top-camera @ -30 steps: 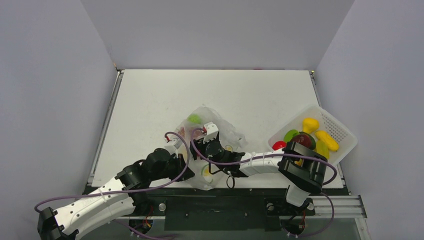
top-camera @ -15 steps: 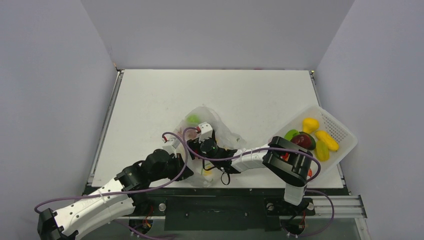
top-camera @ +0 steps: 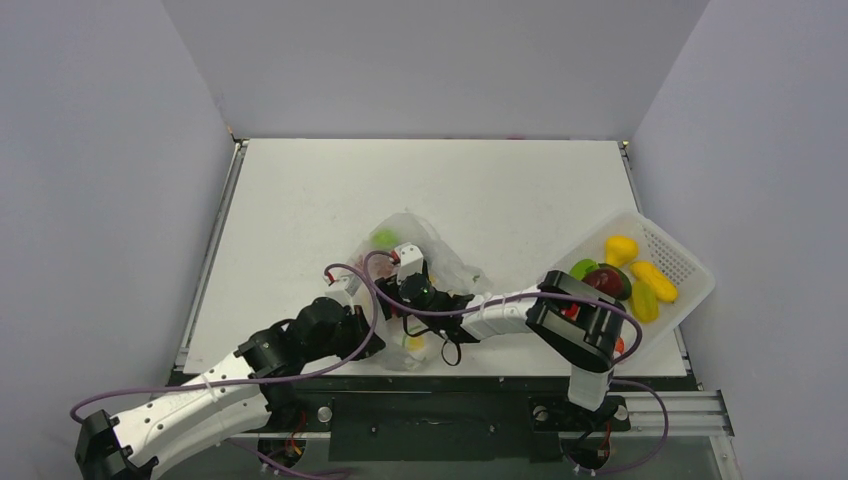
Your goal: Take the fake fruits out of the plastic bag
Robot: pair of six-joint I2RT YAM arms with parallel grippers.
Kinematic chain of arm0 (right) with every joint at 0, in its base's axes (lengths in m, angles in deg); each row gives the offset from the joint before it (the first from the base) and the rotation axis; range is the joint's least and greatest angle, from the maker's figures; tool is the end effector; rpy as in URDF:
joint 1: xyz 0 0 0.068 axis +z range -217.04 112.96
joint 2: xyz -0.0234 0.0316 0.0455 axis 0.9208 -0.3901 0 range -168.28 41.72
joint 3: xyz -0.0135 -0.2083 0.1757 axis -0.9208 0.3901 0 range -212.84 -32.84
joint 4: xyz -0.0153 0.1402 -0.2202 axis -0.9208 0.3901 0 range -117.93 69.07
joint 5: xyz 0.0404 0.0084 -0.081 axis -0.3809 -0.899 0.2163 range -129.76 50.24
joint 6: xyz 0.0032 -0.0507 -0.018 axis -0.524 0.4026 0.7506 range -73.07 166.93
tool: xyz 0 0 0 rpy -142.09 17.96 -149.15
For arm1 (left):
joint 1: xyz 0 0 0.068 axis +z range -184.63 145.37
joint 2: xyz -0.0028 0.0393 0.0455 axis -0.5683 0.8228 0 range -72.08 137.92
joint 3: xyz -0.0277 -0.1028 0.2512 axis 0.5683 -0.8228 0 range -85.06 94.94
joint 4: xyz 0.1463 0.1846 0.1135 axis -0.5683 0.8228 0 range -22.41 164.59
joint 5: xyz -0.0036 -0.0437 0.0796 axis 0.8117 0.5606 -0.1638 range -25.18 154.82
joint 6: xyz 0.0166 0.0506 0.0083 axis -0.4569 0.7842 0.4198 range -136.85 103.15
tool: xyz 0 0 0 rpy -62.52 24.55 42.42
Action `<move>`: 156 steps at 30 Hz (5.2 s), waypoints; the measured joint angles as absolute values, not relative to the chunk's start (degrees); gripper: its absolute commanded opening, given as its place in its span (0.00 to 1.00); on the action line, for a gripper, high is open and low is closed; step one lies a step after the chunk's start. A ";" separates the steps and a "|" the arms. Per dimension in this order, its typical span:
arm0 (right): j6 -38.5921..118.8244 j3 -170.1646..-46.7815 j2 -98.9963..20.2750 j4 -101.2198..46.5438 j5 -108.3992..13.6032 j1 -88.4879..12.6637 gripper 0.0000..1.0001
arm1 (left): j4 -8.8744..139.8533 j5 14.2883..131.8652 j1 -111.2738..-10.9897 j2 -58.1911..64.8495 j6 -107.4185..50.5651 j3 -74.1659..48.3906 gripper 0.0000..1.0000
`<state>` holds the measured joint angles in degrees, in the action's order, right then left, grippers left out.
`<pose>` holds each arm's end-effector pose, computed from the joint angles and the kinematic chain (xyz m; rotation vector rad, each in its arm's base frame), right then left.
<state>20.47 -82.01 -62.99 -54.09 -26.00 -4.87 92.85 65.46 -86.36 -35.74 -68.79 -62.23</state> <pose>0.1802 0.3230 0.1475 -0.5119 2.0812 0.6884 0.0895 -0.1142 0.2024 0.0019 2.4386 -0.9277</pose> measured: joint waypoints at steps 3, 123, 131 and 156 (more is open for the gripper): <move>20.10 -81.66 -61.08 -51.86 -26.63 -4.87 0.05 | 92.85 64.32 -86.36 -35.11 -69.01 -62.23 0.00; 22.70 -68.78 -33.19 -30.89 -33.98 -11.88 0.81 | 95.12 56.15 -86.40 -34.41 -62.78 -60.33 0.00; 25.17 -69.50 -39.38 -30.24 -34.63 -11.86 0.78 | 95.10 57.00 -86.40 -33.34 -62.39 -60.48 0.00; 27.75 -75.65 -34.33 -19.00 -25.65 -6.57 0.00 | 96.30 51.78 -86.40 -38.12 -62.93 -60.46 0.00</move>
